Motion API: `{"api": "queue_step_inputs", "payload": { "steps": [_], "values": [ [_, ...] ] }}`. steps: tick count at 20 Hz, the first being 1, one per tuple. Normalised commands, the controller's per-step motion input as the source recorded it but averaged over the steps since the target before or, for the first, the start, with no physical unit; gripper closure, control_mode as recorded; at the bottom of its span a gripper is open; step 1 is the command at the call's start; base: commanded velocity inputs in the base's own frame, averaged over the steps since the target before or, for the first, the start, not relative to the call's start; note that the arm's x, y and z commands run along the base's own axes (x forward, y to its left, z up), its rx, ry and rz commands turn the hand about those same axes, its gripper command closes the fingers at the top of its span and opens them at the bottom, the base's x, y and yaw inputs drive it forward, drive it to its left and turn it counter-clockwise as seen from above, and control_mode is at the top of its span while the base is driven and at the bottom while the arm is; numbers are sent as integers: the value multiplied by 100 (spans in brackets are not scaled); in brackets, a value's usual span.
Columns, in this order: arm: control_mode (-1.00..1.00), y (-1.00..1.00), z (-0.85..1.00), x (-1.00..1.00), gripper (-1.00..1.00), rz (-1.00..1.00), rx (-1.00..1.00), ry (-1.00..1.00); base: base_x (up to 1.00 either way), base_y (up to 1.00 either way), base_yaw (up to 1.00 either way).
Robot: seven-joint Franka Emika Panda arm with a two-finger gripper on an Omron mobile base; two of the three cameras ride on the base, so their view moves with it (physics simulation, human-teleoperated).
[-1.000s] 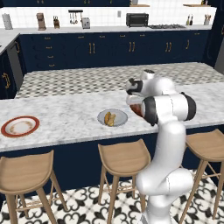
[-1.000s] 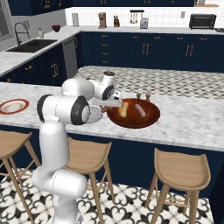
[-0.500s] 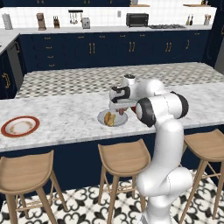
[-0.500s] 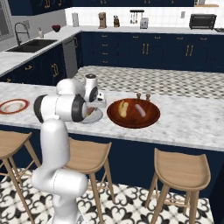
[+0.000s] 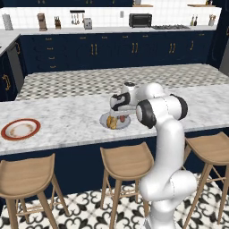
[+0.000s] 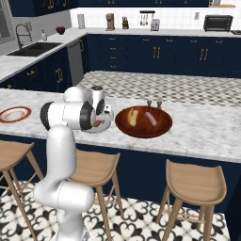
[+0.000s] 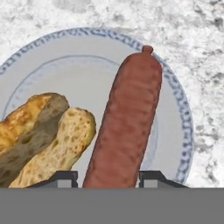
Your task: Place one bun and one sausage from the bowl on each plate.
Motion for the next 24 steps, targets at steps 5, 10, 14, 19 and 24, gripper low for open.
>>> {"api": "queue_step_inputs", "payload": {
  "steps": [5, 10, 14, 19, 24],
  "values": [
    [-100, 0, 0, 0, -100, 0, 0, 1, 0, 0, 0],
    [-100, 0, 16, -10, -100, 0, 0, -2, 0, 0, 0],
    [-100, -3, 79, -67, -100, 0, -2, -16, 0, 0, 0],
    [-100, -40, 66, -74, -100, 0, 0, -5, 0, 0, 0],
    [-100, -55, 45, -42, -100, 0, 0, -4, 0, 0, 0]
  ]
}}
